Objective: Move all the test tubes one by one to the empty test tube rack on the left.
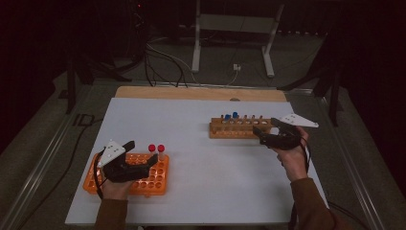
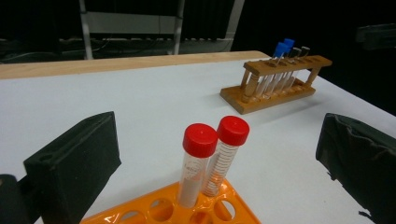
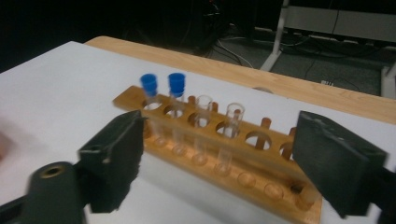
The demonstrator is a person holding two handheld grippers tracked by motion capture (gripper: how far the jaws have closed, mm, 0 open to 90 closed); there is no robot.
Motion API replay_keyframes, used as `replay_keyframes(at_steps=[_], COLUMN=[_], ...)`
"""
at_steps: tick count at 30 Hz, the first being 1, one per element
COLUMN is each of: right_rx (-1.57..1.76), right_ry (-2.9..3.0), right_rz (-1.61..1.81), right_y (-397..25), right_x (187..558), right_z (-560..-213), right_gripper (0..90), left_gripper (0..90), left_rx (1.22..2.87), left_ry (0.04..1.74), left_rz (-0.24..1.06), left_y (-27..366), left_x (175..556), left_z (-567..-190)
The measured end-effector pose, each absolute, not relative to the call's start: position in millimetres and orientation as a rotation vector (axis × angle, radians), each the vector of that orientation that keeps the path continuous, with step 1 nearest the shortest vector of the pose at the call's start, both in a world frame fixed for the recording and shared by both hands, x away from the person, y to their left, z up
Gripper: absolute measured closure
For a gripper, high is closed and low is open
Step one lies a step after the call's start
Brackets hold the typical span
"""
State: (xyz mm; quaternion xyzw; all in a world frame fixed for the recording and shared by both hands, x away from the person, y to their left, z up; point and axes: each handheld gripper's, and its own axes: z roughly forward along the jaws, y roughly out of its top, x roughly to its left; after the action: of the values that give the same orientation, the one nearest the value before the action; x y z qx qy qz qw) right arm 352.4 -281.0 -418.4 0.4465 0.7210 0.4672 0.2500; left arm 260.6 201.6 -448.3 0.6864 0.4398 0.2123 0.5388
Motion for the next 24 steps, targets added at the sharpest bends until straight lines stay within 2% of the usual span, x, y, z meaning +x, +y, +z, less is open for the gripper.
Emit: replay_keyframes(at_steps=[5,8,17,21,24], right_rx=[1.209,1.224,1.288,1.297,1.300], right_ry=[1.956,1.967,1.990,1.999,1.998], right_rz=[1.238,1.214,1.171,1.146,1.141], right_y=[-276,-273,-262,-257,-255], right_x=[369,380,407,413,415], right_z=[-424,-430,-445,-450,-452], right_gripper=[46.1,53.7,65.9,74.9,75.7], left_gripper=[0.4,0.4,0.4,0.4,0.4], left_rx=[1.621,1.616,1.610,1.610,1.609], left_ry=[1.055,1.061,1.068,1.068,1.066], left_rz=[0.513,0.514,0.516,0.516,0.514], left_y=[203,204,204,205,205], left_x=[259,258,258,258,259], left_z=[-449,-450,-451,-452,-452])
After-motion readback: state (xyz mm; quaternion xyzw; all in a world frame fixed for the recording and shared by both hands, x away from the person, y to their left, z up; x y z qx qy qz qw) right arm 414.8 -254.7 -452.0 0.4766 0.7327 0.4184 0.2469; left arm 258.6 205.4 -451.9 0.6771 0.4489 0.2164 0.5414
